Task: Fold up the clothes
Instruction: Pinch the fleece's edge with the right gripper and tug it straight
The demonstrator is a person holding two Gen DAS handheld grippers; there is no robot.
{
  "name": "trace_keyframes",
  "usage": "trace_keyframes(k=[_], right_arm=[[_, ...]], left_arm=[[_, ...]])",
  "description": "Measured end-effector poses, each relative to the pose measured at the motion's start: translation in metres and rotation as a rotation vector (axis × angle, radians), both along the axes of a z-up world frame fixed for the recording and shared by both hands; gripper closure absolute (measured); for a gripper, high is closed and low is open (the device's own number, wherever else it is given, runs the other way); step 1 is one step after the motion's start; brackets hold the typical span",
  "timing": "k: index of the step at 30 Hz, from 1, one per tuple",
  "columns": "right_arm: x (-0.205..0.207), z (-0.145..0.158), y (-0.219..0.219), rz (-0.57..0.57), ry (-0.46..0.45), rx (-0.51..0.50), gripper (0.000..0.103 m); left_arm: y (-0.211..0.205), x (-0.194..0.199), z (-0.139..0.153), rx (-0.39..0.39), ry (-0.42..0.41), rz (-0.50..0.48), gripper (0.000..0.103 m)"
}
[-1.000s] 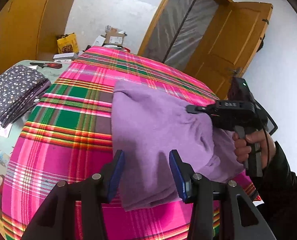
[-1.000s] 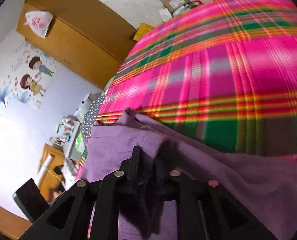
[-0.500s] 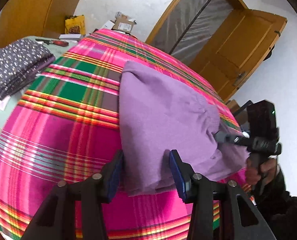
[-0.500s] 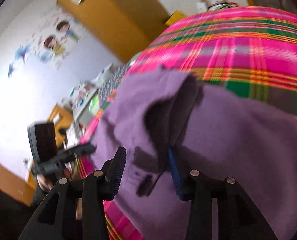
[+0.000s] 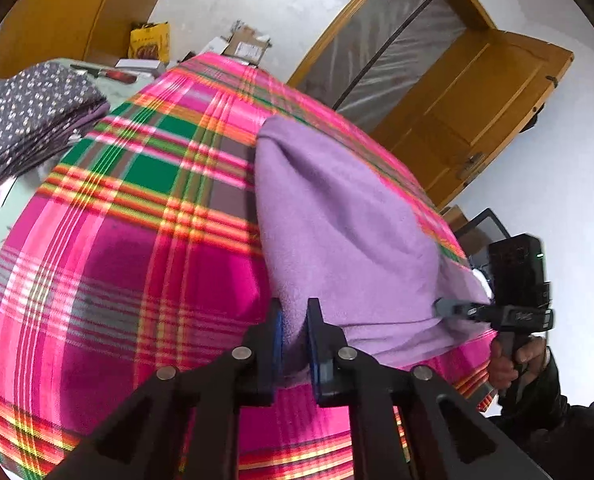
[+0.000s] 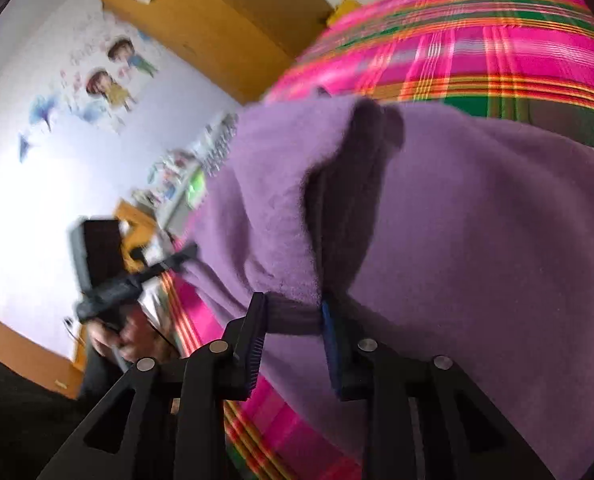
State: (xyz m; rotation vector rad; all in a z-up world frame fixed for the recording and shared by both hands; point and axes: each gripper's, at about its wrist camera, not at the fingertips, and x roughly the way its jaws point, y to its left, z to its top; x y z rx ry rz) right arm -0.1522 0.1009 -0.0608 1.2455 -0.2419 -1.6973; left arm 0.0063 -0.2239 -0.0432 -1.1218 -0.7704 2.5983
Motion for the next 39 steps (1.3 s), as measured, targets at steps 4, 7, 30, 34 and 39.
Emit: trace_keyframes(k=[4,7,30,34,39], right_arm=[[0.005,0.013,-0.003,-0.001,0.082,0.022,0.056],[0.001,0.004,-0.009,-0.012,0.044,0.036,0.056],[0.015,0.019,0.003,-0.029,0.070,0.036,0.073],[-0.003,0.045,0.004,-0.073,0.204,0.000,0.053],[-0.048,0.038,-0.013,-0.130,0.281,0.054,0.053]], left_arm=[[-0.004,0.003,-0.002,0.009,-0.016,0.001,0.083],[-0.007,0.004,-0.005,0.028,-0.020,0.009,0.081],[-0.006,0.004,-0.003,0.023,-0.008,-0.024,0.092],[-0.009,0.005,-0.006,0.029,-0.012,-0.021,0.091],[-0.013,0.006,-0.010,0.037,-0.018,-0.018,0.091]])
